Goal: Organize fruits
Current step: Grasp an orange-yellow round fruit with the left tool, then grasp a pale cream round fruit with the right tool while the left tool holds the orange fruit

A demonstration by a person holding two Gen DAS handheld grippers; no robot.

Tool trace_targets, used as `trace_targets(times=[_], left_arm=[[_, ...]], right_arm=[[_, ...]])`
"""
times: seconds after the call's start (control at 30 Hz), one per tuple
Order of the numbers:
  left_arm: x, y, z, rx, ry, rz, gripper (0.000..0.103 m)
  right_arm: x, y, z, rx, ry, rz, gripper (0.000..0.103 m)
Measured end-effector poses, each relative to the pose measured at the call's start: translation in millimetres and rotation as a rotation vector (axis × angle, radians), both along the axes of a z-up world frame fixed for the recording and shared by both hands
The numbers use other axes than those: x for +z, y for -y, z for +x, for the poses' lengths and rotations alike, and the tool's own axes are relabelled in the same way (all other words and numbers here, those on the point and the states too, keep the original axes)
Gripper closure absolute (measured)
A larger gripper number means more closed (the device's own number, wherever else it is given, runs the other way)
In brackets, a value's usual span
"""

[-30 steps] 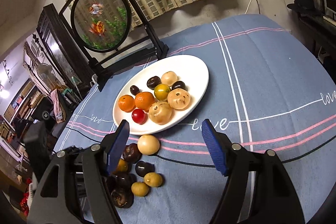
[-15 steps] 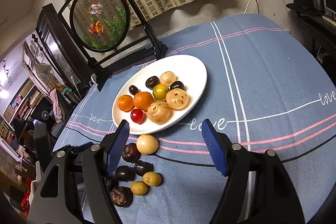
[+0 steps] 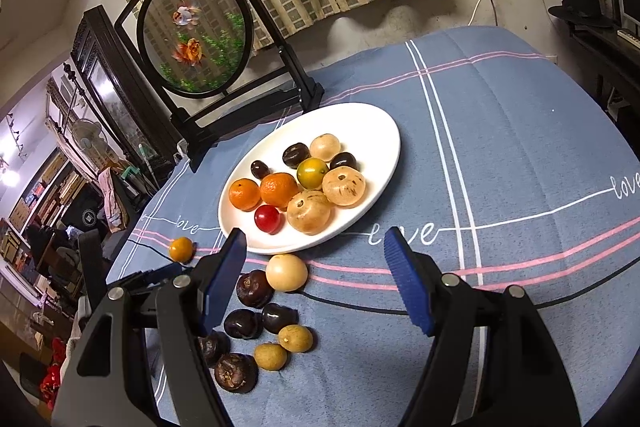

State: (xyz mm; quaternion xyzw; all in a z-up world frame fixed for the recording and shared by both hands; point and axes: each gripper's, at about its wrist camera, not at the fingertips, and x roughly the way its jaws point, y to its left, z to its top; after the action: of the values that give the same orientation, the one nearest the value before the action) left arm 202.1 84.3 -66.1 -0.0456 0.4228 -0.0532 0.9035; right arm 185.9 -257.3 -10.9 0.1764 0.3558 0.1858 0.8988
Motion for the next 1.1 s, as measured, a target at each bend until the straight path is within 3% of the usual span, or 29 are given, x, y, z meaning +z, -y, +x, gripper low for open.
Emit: trace_targets(times=[0.23, 0.57, 0.73, 0.97, 1.1], left_arm=[[6, -27, 9, 0.1, 0.041, -0.009, 0.051], [-7, -23, 36, 0.101, 0.011, 0.022, 0.052], [-14, -29, 42, 0.116, -0.008, 0.001, 0.061], [-13, -27, 38, 0.089, -0.019, -0.041, 0.064], [-6, -9, 27, 0.019, -0.017, -0.103, 0.064]], right_arm=[[-2, 0, 1, 0.001, -0.01, 0.0, 0.031], [-11, -8, 4, 0.016, -0.038, -0.03, 0.031], [-15, -18, 5, 0.037, -0.048, -0.051, 0.031], [-25, -37, 6, 0.093, -0.066, -0.089, 0.031], [-30, -45, 9, 0.12, -0.084, -0.098, 0.031]])
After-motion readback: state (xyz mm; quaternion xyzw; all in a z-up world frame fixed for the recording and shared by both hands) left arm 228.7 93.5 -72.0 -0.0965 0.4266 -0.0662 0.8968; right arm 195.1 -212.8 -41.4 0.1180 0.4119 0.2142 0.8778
